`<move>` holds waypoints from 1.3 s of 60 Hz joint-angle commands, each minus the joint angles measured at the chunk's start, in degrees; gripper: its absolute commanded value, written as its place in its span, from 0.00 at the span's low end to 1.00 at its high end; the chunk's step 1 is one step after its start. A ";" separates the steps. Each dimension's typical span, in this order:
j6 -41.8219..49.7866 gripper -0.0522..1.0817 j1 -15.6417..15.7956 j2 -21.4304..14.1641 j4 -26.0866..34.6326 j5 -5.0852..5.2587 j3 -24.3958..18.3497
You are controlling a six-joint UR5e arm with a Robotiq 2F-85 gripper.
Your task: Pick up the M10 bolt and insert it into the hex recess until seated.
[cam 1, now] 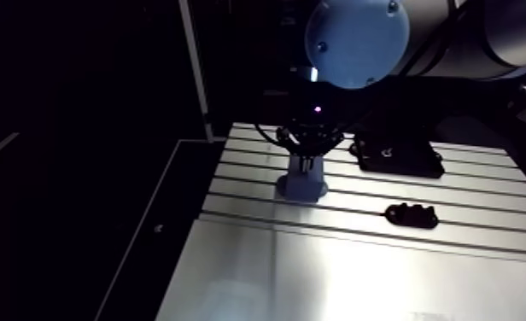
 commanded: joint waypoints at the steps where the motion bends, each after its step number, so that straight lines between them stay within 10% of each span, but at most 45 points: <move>1: -0.04 0.98 0.07 -0.07 0.02 -0.08 -0.34; 20: -0.11 0.87 0.16 -0.51 0.20 0.08 -0.43; 27: -0.73 0.37 0.56 -0.51 0.36 0.17 -0.43; 39: -3.00 0.07 1.11 -1.96 1.58 0.17 -1.32; 78: -6.21 0.06 2.19 -4.76 23.80 -0.36 -15.53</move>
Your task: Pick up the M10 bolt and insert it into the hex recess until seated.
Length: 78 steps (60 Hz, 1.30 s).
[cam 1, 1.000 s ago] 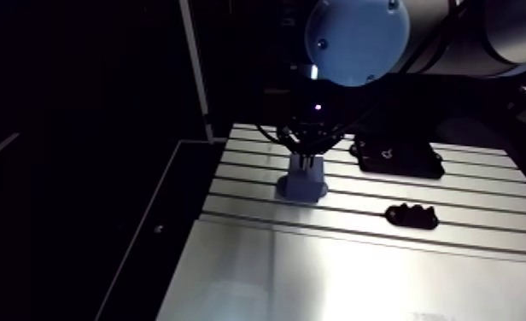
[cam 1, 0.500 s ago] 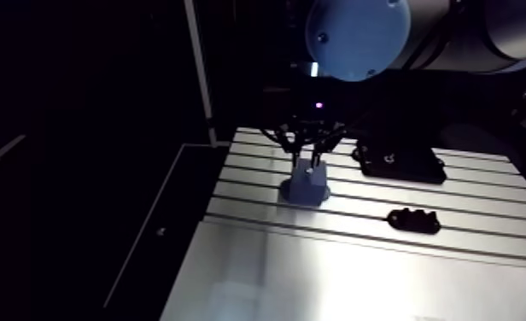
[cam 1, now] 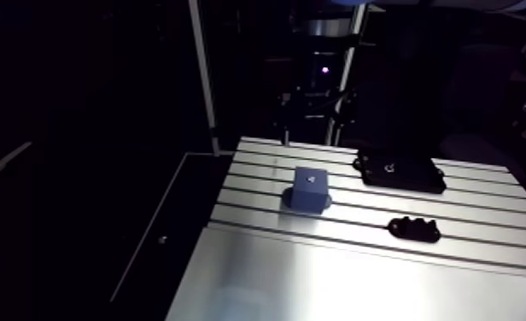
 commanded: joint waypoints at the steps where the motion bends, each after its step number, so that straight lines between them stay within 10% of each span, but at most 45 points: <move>1: -0.96 0.06 0.46 -1.15 7.78 -0.02 -5.75; 35: -5.57 0.06 -10.20 -5.83 15.80 0.06 -11.09; 78: -4.46 0.06 -13.26 -9.39 18.91 0.76 -14.71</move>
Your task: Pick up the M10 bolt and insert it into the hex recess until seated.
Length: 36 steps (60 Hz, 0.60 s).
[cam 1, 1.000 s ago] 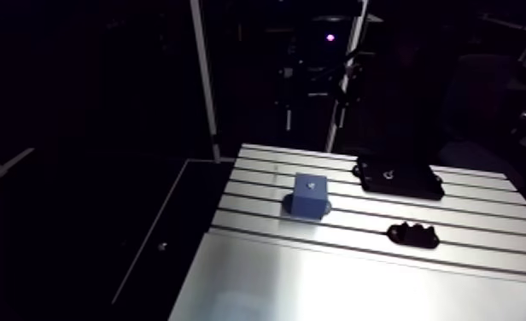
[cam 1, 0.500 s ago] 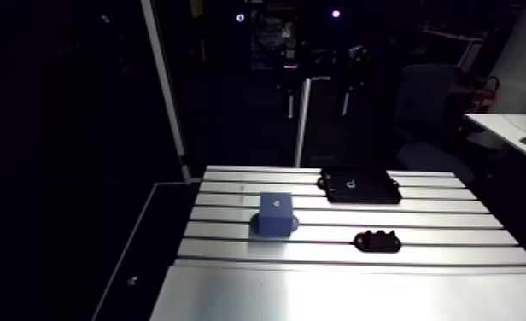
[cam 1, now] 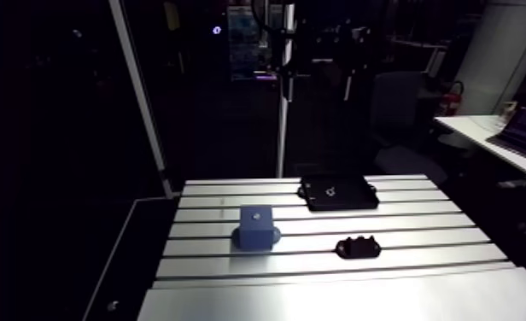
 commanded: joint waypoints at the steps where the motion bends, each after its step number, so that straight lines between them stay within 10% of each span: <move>1: 0.11 0.06 -0.10 -1.93 -0.06 0.20 -0.53; 36: -0.16 0.06 0.23 -2.42 0.03 0.22 -0.10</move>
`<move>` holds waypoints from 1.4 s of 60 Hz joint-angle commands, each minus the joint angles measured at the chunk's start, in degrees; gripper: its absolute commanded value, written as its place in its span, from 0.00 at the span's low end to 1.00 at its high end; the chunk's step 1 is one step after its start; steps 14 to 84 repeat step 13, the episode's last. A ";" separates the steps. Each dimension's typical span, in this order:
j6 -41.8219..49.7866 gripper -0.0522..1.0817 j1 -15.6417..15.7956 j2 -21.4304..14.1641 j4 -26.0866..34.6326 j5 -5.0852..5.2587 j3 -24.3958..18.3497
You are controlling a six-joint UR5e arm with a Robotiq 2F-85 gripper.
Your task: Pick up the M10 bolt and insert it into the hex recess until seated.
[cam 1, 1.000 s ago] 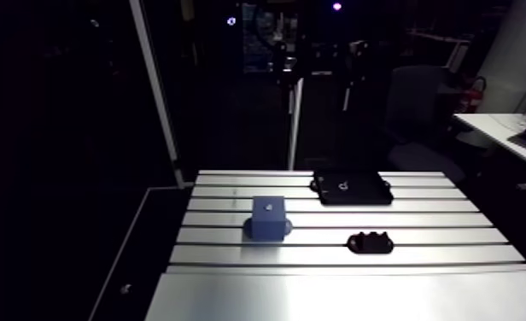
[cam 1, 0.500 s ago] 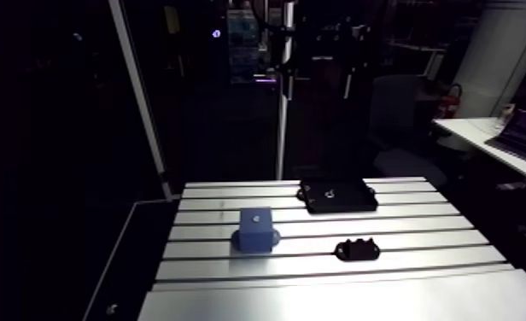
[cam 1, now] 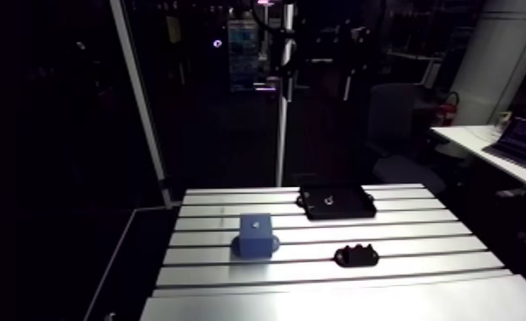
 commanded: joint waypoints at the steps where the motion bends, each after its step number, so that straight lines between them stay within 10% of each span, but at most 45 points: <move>1: -0.06 0.06 0.42 -0.03 0.01 -0.01 -0.06; 84: -0.06 0.06 0.51 -0.03 0.00 0.08 0.20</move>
